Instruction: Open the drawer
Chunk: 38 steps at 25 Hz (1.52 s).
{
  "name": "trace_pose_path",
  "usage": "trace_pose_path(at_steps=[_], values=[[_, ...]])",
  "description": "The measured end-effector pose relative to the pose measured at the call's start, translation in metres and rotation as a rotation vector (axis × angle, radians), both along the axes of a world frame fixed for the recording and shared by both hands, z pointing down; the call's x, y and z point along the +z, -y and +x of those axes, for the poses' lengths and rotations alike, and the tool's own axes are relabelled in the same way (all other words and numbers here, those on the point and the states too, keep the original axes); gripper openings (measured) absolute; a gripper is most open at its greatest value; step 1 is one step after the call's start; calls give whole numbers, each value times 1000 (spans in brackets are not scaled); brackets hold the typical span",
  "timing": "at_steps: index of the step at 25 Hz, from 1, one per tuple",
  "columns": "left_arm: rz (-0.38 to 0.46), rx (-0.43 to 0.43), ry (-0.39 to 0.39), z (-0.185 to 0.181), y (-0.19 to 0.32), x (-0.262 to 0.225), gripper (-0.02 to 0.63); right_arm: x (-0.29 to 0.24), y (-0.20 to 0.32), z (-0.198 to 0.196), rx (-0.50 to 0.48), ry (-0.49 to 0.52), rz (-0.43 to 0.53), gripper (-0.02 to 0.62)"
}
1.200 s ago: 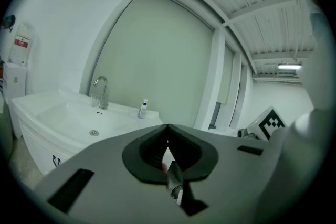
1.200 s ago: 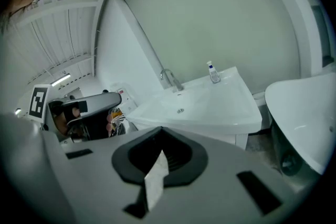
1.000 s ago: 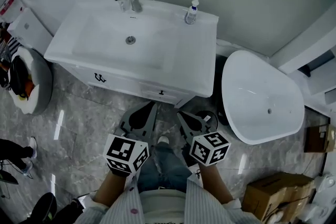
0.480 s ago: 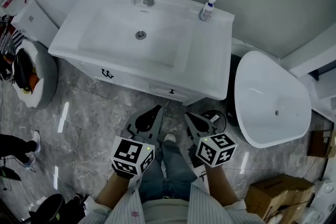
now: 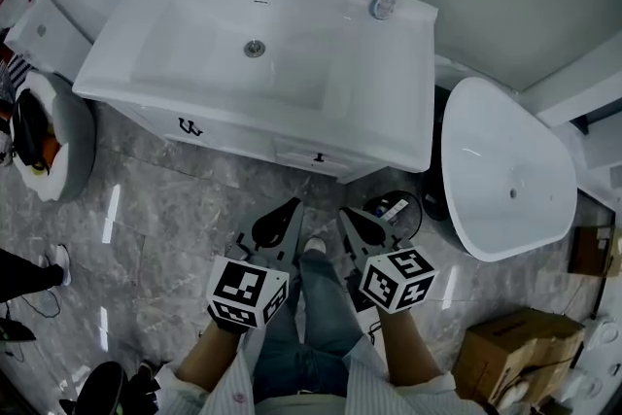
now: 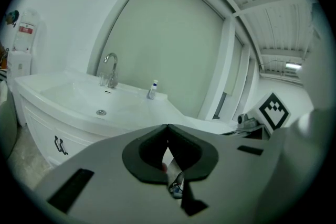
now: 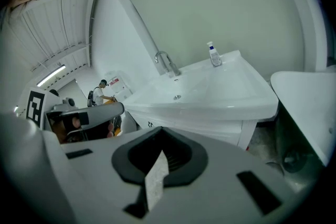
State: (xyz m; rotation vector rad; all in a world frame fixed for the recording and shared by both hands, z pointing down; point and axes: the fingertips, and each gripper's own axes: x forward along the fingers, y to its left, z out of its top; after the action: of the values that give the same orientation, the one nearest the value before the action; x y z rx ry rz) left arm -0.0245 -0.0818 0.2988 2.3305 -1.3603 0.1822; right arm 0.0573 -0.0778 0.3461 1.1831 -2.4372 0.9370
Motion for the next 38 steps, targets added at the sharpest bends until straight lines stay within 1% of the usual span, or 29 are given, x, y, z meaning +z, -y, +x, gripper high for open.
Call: trace_pose_path(at_steps=[5, 9, 12, 16, 19, 25, 29, 33, 38], values=[[-2, 19, -1, 2, 2, 25, 17, 15, 3, -6, 0, -33, 29, 7], [-20, 28, -11, 5, 8, 52, 17, 35, 12, -6, 23, -42, 39, 8], [-32, 38, -5, 7, 11, 75, 17, 55, 19, -4, 38, -55, 43, 8], [-48, 61, 21, 9, 15, 104, 17, 88, 26, -2, 53, -70, 38, 8], [-66, 63, 17, 11, 21, 123, 17, 111, 32, 1, 65, -72, 33, 8], [-75, 59, 27, 12, 32, 164, 17, 147, 45, -2, 43, -103, 54, 8], [-90, 74, 30, 15, 40, 185, 17, 167, 56, -4, 52, -104, 70, 8], [-87, 89, 43, 15, 49, 205, 17, 189, 69, 0, 70, -115, 54, 8], [-112, 74, 23, 17, 63, 232, 17, 216, 87, 3, 59, -152, 27, 8]])
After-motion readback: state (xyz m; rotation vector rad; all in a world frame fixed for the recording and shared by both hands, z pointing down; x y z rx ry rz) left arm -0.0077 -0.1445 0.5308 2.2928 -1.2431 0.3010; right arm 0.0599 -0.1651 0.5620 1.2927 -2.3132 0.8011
